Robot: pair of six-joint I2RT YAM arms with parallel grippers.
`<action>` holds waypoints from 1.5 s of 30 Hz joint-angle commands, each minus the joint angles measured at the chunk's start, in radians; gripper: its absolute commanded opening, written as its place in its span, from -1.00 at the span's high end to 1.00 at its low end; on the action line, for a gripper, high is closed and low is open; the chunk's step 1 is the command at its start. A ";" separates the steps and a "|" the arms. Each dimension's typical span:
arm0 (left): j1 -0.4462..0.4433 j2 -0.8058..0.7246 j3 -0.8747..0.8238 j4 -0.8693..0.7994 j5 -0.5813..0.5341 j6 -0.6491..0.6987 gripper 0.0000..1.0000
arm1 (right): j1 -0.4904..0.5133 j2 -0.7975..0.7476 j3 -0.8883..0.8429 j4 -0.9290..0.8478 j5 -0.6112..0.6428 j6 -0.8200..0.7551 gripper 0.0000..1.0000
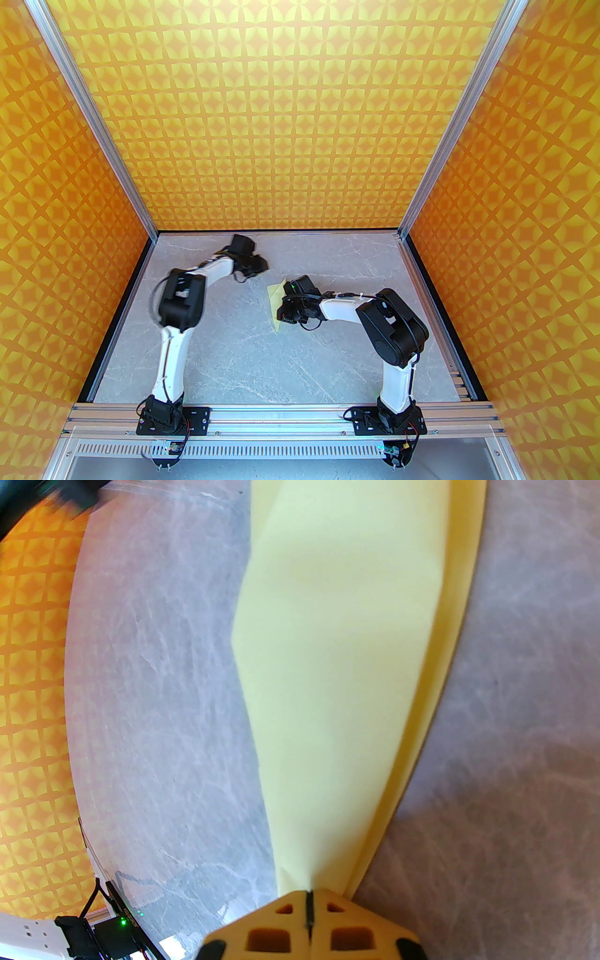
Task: Fold a paper plane with a square sheet of paper (fold left side to right side)
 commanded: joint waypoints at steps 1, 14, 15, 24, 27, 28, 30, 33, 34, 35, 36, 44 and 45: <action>-0.037 -0.183 -0.180 0.110 -0.025 -0.022 0.63 | 0.006 0.007 0.012 -0.157 0.010 -0.004 1.00; -0.202 -0.426 -0.597 0.279 -0.035 -0.162 0.65 | -0.040 0.020 0.147 -0.158 -0.033 -0.006 0.94; -0.211 -0.433 -0.604 0.282 -0.042 -0.170 0.66 | -0.043 0.029 0.153 -0.157 -0.034 -0.007 0.94; -0.257 -0.536 -0.681 0.265 -0.137 -0.201 0.67 | -0.052 0.140 0.203 -0.138 -0.056 -0.028 0.95; -0.277 -0.544 -0.696 0.273 -0.132 -0.204 0.72 | -0.053 0.157 0.206 -0.131 -0.055 -0.023 0.96; -0.287 -0.536 -0.701 0.285 -0.125 -0.208 0.74 | -0.053 0.157 0.204 -0.131 -0.053 -0.022 0.97; -0.307 -0.519 -0.714 0.310 -0.110 -0.228 0.76 | -0.052 0.155 0.199 -0.127 -0.051 -0.020 0.99; -0.333 -0.487 -0.732 0.340 -0.108 -0.253 0.80 | -0.052 0.155 0.194 -0.128 -0.051 -0.022 1.00; -0.336 -0.473 -0.740 0.351 -0.108 -0.257 0.80 | -0.053 0.153 0.190 -0.127 -0.051 -0.021 1.00; -0.337 -0.462 -0.747 0.363 -0.108 -0.261 0.80 | -0.052 0.153 0.189 -0.125 -0.052 -0.022 1.00; -0.337 -0.451 -0.753 0.377 -0.108 -0.266 0.80 | -0.053 0.154 0.188 -0.125 -0.052 -0.022 1.00; -0.342 -0.385 -0.817 0.507 -0.071 -0.319 0.79 | -0.053 0.153 0.184 -0.124 -0.051 -0.017 1.00; -0.342 -0.381 -0.818 0.504 -0.071 -0.319 0.79 | -0.053 0.152 0.184 -0.124 -0.048 -0.017 1.00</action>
